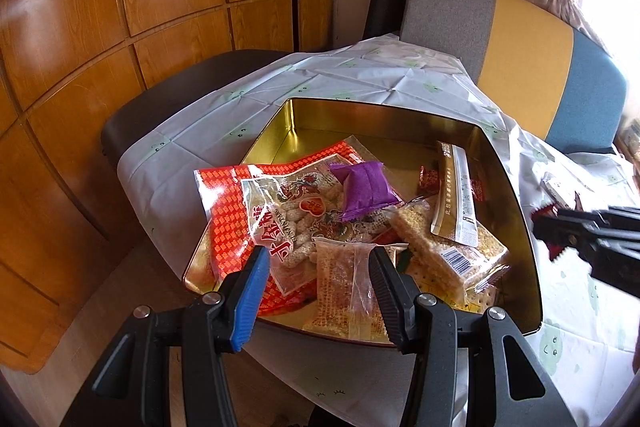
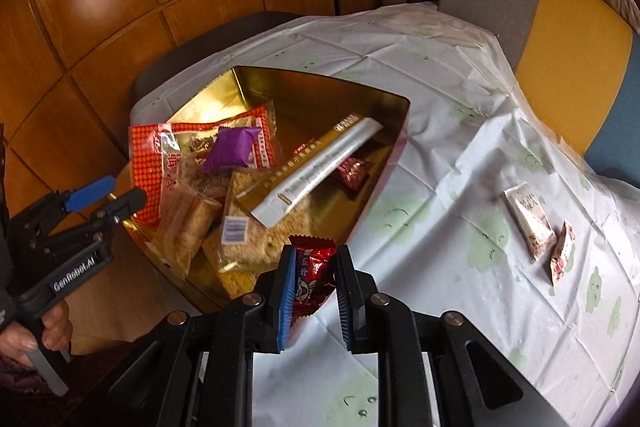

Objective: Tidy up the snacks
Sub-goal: 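Carry the red candy into the tin and open the right tool, then lift both tools away from the tin toward the two remaining snacks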

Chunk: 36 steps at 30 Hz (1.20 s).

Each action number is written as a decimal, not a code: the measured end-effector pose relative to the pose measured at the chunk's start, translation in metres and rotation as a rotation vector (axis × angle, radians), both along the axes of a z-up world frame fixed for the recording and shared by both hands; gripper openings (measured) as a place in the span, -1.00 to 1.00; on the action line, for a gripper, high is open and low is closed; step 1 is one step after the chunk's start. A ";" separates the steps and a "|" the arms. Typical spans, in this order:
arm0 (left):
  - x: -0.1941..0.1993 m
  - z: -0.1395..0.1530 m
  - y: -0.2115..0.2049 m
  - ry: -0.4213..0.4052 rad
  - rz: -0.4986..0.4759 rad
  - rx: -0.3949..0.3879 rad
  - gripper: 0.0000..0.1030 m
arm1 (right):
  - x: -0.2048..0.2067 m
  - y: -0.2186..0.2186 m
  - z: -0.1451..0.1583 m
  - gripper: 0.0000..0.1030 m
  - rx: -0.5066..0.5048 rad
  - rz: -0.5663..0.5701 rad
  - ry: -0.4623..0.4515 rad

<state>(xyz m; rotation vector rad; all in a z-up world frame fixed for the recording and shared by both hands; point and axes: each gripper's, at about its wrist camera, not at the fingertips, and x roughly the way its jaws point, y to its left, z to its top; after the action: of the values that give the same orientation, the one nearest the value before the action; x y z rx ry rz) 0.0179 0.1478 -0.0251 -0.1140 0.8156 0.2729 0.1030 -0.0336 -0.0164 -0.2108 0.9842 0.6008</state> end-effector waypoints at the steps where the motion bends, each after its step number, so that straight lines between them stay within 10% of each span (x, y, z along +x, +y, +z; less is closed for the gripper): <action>1: 0.000 0.000 0.000 0.001 -0.001 0.001 0.02 | 0.003 0.005 0.001 -0.63 0.008 -0.001 -0.001; 6: 0.000 -0.001 0.004 0.005 0.008 0.001 0.02 | 0.022 0.028 -0.004 -0.28 0.017 -0.032 -0.011; 36: -0.001 0.013 -0.037 -0.011 -0.096 0.048 0.02 | -0.023 -0.070 -0.014 -0.25 -0.027 -0.206 -0.053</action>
<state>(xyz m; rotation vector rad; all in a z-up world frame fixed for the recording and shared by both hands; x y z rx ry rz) 0.0167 0.1111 -0.0117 -0.0312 0.8007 0.2013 0.0799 -0.1037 -0.0301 -0.1464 0.9494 0.3914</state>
